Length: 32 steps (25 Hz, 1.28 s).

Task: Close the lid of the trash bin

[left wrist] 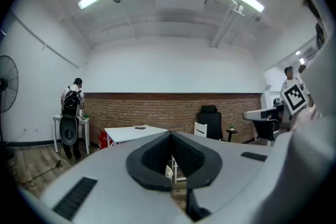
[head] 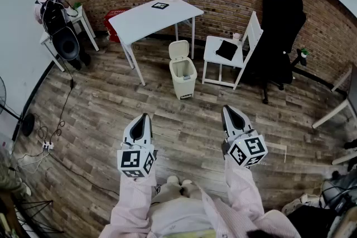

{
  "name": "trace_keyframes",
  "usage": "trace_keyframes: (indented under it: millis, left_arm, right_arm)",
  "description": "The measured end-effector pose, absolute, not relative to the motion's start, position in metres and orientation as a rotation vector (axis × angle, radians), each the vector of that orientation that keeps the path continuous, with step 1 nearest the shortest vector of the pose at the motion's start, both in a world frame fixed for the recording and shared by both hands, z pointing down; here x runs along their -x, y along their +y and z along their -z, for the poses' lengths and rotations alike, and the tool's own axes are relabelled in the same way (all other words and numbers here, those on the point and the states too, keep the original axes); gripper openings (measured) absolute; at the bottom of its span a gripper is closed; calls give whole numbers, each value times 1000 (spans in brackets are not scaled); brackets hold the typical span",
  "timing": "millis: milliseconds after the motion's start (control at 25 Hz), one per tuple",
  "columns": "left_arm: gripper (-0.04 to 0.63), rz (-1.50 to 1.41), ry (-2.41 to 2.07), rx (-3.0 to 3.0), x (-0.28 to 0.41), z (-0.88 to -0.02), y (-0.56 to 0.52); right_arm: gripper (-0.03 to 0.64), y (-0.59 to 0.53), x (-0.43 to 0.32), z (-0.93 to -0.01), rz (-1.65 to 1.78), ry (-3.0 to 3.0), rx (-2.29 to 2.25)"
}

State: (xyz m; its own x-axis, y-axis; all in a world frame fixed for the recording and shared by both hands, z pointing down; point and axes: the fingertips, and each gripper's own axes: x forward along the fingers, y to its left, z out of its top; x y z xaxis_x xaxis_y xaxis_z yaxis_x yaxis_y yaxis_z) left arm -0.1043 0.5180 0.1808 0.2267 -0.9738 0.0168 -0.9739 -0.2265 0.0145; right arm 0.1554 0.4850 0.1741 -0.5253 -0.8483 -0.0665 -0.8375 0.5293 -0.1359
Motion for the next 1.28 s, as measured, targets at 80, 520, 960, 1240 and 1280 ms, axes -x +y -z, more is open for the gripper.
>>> trace_keyframes:
  millis: [80,520,960,1240,1280]
  left_arm:
    - [-8,-8,-1941,-2450,103,-178,517]
    - [-6,-12,-1951,-2438,101,-182,523]
    - [-6,-18,-1928,-2430,98,-190,510]
    - [-6,-15,-1924,-2415,106,-197,481]
    - [-7,-13,-1918,-2414,105,-198,474]
  right_arm:
    - [3,484,-156,-173,142,2636,1452]
    - [3,485,-168,-183,131,2616,1525]
    - [32,465,-166,-186,138,2609,1546]
    - [92,439,-162,-196,158,2606,1565]
    - [94,433,-163,-198,163,2604,1573]
